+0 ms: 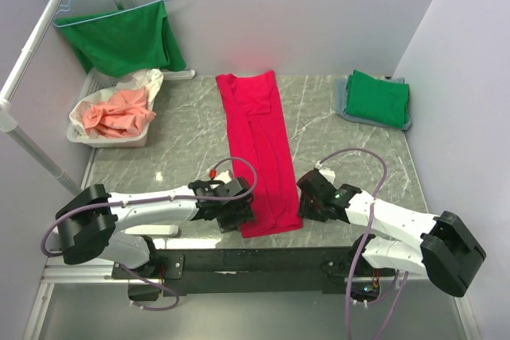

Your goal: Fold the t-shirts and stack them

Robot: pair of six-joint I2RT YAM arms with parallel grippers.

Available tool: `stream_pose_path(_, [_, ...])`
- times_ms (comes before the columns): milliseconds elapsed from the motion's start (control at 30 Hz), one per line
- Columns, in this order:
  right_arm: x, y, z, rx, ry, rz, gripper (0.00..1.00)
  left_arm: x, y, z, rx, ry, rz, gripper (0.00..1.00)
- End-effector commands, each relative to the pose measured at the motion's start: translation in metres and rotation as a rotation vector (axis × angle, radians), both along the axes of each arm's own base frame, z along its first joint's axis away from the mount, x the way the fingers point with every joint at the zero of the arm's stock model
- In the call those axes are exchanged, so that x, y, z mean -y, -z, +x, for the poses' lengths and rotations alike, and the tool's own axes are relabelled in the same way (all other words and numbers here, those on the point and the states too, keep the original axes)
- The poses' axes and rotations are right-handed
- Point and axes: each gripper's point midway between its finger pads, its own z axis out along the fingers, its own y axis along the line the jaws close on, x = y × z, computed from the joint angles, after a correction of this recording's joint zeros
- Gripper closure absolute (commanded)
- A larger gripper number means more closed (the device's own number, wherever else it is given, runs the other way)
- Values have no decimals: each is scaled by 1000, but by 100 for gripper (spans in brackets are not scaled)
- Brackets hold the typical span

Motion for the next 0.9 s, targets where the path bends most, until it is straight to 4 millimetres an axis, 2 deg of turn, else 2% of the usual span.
stream_pose_path(0, [0, 8, -9, -15, -13, -10, 53, -3, -5, -7, -15, -106, -32, 37])
stream_pose_path(367, [-11, 7, -16, -14, -56, 0, 53, 1, 11, -22, -73, -103, -18, 40])
stream_pose_path(500, [-14, 11, -20, -28, -59, -1, 54, 3, 22, -27, -108, -87, 0, 45])
stream_pose_path(633, [-15, 15, -24, -38, -62, -3, 55, 4, 23, -23, -92, -95, -1, 56])
stream_pose_path(667, [-15, 16, -25, -41, -64, -6, 55, 3, 23, -22, -87, -97, 0, 62])
stream_pose_path(767, [-14, 19, -27, -51, -61, -16, 58, 3, 23, -18, -75, -102, 2, 70])
stream_pose_path(833, [-14, 19, -28, -53, -66, -17, 64, 2, 25, -17, -81, -99, 5, 74])
stream_pose_path(867, [-15, 19, -29, -55, -64, -18, 66, 2, 26, -18, -85, -98, 7, 79])
